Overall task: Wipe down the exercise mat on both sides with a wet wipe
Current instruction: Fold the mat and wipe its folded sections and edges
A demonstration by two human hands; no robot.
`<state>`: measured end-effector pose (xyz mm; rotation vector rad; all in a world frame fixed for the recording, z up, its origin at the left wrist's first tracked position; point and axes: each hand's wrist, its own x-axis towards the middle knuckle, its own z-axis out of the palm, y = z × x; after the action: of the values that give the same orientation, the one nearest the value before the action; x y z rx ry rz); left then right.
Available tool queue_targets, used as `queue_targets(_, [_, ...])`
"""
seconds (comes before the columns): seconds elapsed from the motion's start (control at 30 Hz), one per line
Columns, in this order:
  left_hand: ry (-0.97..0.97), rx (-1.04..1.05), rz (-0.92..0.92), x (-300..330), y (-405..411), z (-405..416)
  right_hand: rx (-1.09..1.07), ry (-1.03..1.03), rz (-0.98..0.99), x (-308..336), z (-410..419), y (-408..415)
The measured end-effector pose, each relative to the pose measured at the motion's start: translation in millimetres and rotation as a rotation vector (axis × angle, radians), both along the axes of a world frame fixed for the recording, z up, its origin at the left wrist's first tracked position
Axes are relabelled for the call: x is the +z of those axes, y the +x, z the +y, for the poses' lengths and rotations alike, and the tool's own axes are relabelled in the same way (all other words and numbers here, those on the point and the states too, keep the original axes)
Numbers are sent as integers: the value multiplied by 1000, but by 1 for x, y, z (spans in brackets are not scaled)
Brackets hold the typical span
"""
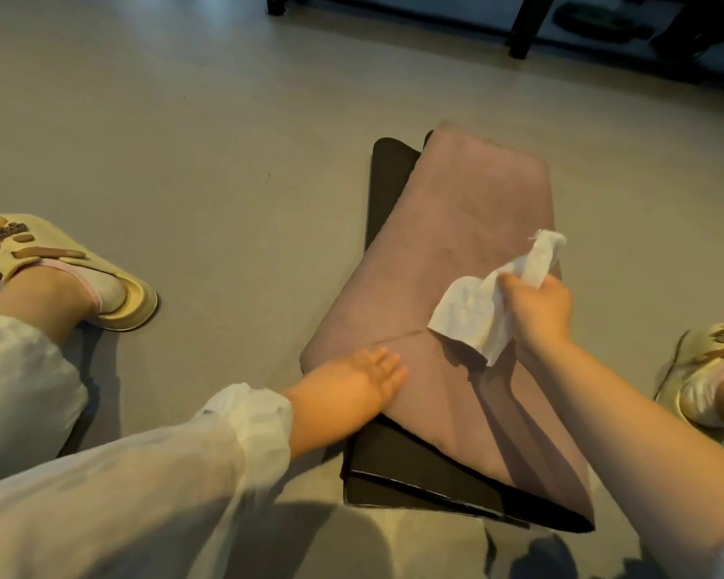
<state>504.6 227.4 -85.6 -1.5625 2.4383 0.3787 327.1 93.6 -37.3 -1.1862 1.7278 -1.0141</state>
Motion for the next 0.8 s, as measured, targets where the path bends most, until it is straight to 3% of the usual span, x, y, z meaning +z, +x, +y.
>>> queue_targets(0.07, [57, -104, 38, -3, -31, 20, -6, -91, 63, 8, -3, -2])
queue_targets(0.17, [182, -174, 36, -24, -59, 49, 84, -323, 345, 13, 7, -2])
queue_targets(0.27, [240, -139, 135, -27, -62, 49, 475, -487, 727, 4, 26, 2])
queue_targets(0.3, [215, -101, 308, -20, -60, 40, 657, -478, 832, -4, 31, 3])
queue_targets(0.37, [-86, 221, 606, -3, -46, 25, 927, -387, 930, -24, 46, 7])
queue_targets(0.4, [-242, 232, 579, 0, -32, 19, 999, -328, 894, -33, 54, 8])
queue_targets(0.47, [-280, 107, 475, 7, -5, 14, 1122, -272, 854, -52, 69, 7])
queue_targets(0.5, [-302, 152, 481, 1, 11, 12, 1189, -281, 891, -60, 76, 6])
queue_targets(0.6, [-227, 661, 700, -15, 43, -8, 1308, -261, 971, -74, 90, 9])
queue_targets(0.63, [-164, 744, 746, -22, 49, -15, 1321, -244, 980, -76, 91, 12])
queue_targets(0.8, [392, 883, 1005, -44, 47, -36, 1231, -173, 1022, -87, 66, 34])
